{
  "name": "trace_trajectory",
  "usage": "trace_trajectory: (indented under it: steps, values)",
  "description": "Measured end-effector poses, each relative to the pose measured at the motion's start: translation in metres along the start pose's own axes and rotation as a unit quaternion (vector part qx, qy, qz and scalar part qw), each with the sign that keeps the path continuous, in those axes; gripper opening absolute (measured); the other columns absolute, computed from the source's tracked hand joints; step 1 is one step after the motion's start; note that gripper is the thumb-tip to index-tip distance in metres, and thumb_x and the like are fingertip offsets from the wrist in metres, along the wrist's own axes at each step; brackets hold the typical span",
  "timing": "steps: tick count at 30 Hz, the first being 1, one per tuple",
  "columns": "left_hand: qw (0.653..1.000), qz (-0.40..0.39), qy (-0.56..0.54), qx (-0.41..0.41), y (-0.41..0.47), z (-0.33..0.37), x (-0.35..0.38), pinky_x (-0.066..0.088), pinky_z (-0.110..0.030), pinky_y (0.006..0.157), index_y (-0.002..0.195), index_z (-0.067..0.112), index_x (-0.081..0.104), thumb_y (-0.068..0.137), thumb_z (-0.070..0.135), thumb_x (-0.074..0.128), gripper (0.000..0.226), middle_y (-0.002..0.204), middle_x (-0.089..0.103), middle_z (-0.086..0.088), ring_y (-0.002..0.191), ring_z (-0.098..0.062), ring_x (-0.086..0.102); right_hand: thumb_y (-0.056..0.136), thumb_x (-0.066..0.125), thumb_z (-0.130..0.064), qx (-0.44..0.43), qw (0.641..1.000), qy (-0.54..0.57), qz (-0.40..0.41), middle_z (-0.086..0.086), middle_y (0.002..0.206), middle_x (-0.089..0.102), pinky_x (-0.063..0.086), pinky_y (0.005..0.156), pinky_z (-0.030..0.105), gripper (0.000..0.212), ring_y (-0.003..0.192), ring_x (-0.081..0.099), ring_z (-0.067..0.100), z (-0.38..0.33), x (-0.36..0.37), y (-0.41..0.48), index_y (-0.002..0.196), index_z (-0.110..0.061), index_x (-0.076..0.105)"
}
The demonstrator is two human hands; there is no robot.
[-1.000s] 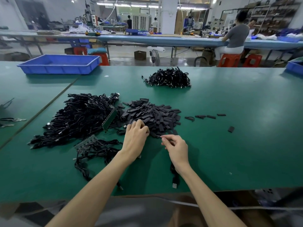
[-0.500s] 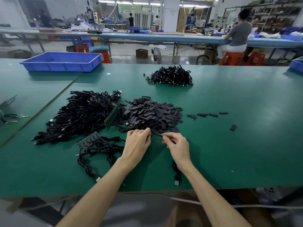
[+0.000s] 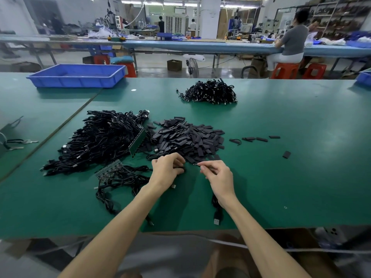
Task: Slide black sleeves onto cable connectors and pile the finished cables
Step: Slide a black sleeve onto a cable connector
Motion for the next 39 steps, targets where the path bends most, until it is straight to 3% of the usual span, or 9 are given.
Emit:
trace_trajectory:
  steps: [2,6,10,12,14,19,23,28,39]
  values:
    - [1.0,0.016,-0.004,0.002,-0.002,0.001,-0.002,0.045,-0.042,0.103,0.098,0.031,0.068,0.083,0.014,0.082,0.027,0.091,0.069,0.017,0.096,-0.008,0.064,0.096,0.071,-0.007,-0.004,1.0,-0.002,0.002,-0.001,0.107,0.067,0.057,0.083,0.022,0.015,0.09,0.068,0.001,-0.001,-0.001,-0.001,0.099,-0.017,0.081]
    - [0.994,0.039,-0.098,0.015,-0.008,0.003,-0.003,0.055,-0.02,0.074,0.101,0.027,0.071,0.085,0.011,0.081,0.025,0.096,0.07,0.012,0.094,-0.005,0.065,0.096,0.071,-0.007,-0.004,1.0,-0.004,0.001,-0.002,0.107,0.068,0.055,0.076,0.018,0.015,0.089,0.067,0.0,0.001,-0.002,-0.001,0.098,-0.019,0.081]
    - [0.941,0.003,-0.337,-0.01,-0.017,-0.003,0.006,0.06,-0.028,0.076,0.106,0.013,0.077,0.084,0.002,0.08,0.025,0.097,0.076,-0.006,0.086,-0.023,0.074,0.097,0.071,-0.009,0.007,1.0,0.019,0.002,-0.002,0.099,0.076,0.055,0.072,0.022,0.014,0.089,0.071,0.009,0.005,-0.002,0.0,0.098,-0.02,0.081]
    - [0.927,-0.017,-0.373,-0.02,-0.021,-0.005,0.011,0.059,-0.028,0.079,0.111,0.013,0.077,0.085,0.003,0.078,0.028,0.1,0.076,-0.008,0.084,-0.025,0.075,0.099,0.068,-0.009,0.01,1.0,0.027,0.004,-0.004,0.091,0.078,0.057,0.07,0.028,0.015,0.086,0.074,0.01,0.005,-0.001,0.0,0.099,-0.019,0.079]
    - [0.933,-0.029,-0.358,-0.02,-0.023,-0.005,0.013,0.058,-0.025,0.079,0.112,0.016,0.077,0.087,0.006,0.076,0.027,0.1,0.078,-0.006,0.083,-0.023,0.076,0.101,0.065,-0.009,0.01,0.999,0.032,0.002,-0.004,0.09,0.078,0.056,0.065,0.027,0.015,0.083,0.075,0.01,0.005,0.0,-0.001,0.1,-0.018,0.076]
    - [0.97,-0.026,-0.24,-0.022,-0.024,-0.007,0.014,0.047,-0.011,0.054,0.1,0.019,0.077,0.091,0.003,0.071,0.019,0.085,0.077,0.0,0.081,-0.011,0.075,0.102,0.064,-0.012,0.01,0.999,0.034,-0.03,-0.003,0.087,0.079,0.052,0.06,0.024,0.014,0.076,0.074,0.011,0.003,0.005,-0.002,0.102,-0.021,0.075]
    - [0.975,-0.018,-0.223,-0.016,-0.024,-0.007,0.016,0.049,-0.014,0.057,0.099,0.014,0.07,0.093,-0.003,0.066,0.018,0.092,0.075,-0.003,0.07,-0.013,0.072,0.101,0.067,-0.019,0.009,0.998,0.035,-0.051,-0.004,0.087,0.078,0.049,0.064,0.017,0.012,0.077,0.072,0.009,0.003,0.009,-0.002,0.099,-0.022,0.079]
    - [0.981,-0.003,-0.194,0.008,-0.025,-0.006,0.019,0.051,-0.015,0.066,0.117,0.014,0.074,0.097,-0.004,0.059,0.031,0.096,0.073,-0.001,0.068,-0.013,0.071,0.098,0.07,-0.015,0.006,0.997,0.052,-0.056,-0.005,0.086,0.078,0.049,0.066,0.015,0.011,0.078,0.071,0.008,0.004,0.008,-0.002,0.097,-0.02,0.08]
    - [0.961,0.041,-0.273,-0.005,-0.029,-0.013,0.015,0.06,-0.023,0.069,0.105,0.009,0.079,0.097,-0.011,0.056,0.032,0.094,0.072,-0.01,0.077,-0.02,0.073,0.086,0.083,-0.008,0.008,0.993,0.086,-0.083,-0.005,0.087,0.079,0.053,0.074,0.017,0.012,0.081,0.071,0.005,0.005,0.01,0.0,0.095,-0.015,0.081]
Point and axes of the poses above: each hand's wrist, its own y-axis towards the middle knuckle, its own x-axis out of the palm, z = x × y, the point moved 8 cm from there along y, towards the middle knuckle
